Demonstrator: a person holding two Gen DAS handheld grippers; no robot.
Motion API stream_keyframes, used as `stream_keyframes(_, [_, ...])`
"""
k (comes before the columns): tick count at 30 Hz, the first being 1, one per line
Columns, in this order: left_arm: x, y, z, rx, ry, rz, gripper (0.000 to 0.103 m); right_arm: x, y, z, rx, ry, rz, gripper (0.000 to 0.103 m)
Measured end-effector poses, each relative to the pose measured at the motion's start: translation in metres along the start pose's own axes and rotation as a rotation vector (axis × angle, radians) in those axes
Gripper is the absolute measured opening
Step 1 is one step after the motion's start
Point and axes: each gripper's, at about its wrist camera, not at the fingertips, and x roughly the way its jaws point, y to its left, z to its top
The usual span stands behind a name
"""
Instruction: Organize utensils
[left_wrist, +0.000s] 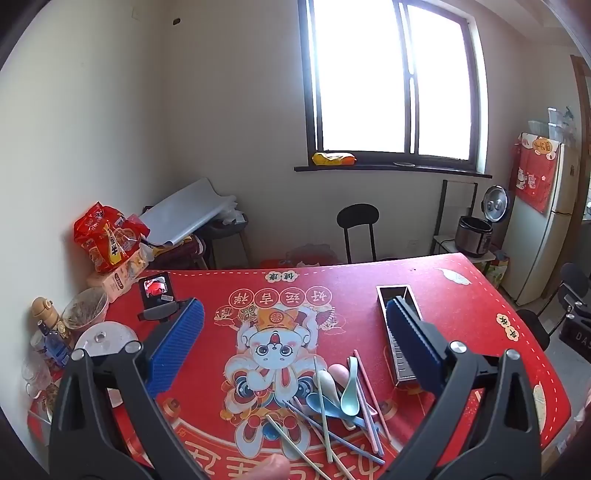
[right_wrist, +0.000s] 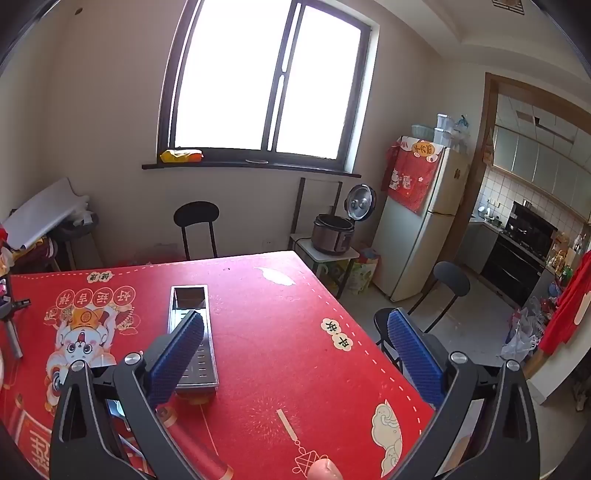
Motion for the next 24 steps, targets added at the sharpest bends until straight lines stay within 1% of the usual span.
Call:
stream_keyframes(9, [0.0019, 0.0027, -0.0014, -0.002, 0.012, 0.000, 0.097, 0.0008, -0.0021, 0.0004, 0.011, 0.004, 0.005, 0.098])
stream_keyframes(15, [0.0060, 0.0010, -0.0078, -0.002, 0.022, 0.005, 0.097, 0.0011, -0.0024, -0.0016, 0.005, 0.009, 0.005, 0.098])
stream_keyframes(24, [0.0049, 0.0011, -0.0092, -0.003, 0.022, 0.003, 0.097, 0.0011, -0.0011, -0.0050, 0.007, 0.011, 0.006, 0.098])
